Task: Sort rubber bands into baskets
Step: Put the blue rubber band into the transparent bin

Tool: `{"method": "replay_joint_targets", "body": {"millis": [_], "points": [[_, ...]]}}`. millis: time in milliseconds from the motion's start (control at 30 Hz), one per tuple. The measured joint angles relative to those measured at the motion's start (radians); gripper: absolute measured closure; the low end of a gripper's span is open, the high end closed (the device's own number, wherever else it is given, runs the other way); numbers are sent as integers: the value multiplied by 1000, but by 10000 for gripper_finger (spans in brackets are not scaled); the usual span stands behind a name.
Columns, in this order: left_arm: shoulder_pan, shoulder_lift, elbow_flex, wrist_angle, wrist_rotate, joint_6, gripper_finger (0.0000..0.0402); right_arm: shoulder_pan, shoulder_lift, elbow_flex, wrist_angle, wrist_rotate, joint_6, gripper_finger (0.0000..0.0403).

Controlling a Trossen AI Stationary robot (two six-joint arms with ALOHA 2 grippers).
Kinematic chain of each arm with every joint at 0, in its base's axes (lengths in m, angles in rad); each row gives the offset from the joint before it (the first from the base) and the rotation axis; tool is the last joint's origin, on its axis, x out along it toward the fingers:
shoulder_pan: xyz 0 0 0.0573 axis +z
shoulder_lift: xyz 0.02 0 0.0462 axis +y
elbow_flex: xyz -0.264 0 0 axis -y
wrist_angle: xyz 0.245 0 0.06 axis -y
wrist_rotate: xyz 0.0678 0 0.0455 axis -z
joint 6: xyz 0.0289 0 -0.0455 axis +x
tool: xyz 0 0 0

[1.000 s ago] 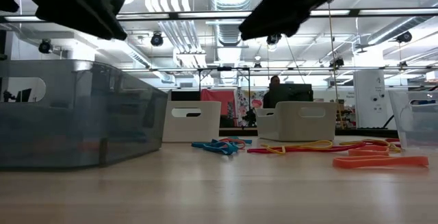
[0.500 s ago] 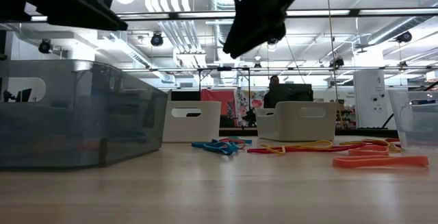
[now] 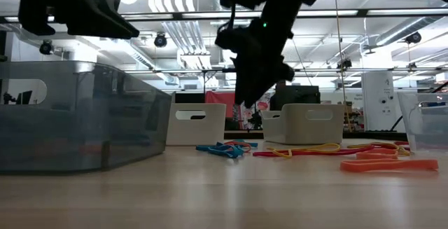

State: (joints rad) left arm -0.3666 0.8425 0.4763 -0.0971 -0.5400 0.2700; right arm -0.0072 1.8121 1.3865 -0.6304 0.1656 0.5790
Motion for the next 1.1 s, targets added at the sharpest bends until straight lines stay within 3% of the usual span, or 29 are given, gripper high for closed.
{"method": "replay_joint_targets", "body": {"millis": [400,500,633,733,1100], "points": [[24,2,0,0,0,2,294,-28,17,0,48,-8,-59,271],[24,2,-1,0,0,2,294,-28,18,1,34,-15,-223,266],[24,2,-1,0,0,2,294,-20,20,-4,-47,-29,-560,261],[24,2,-1,-1,0,-1,294,-16,21,-6,-43,-39,-684,263],[24,2,-2,-3,0,-5,294,-28,87,-6,-1,-43,-721,277]]}}
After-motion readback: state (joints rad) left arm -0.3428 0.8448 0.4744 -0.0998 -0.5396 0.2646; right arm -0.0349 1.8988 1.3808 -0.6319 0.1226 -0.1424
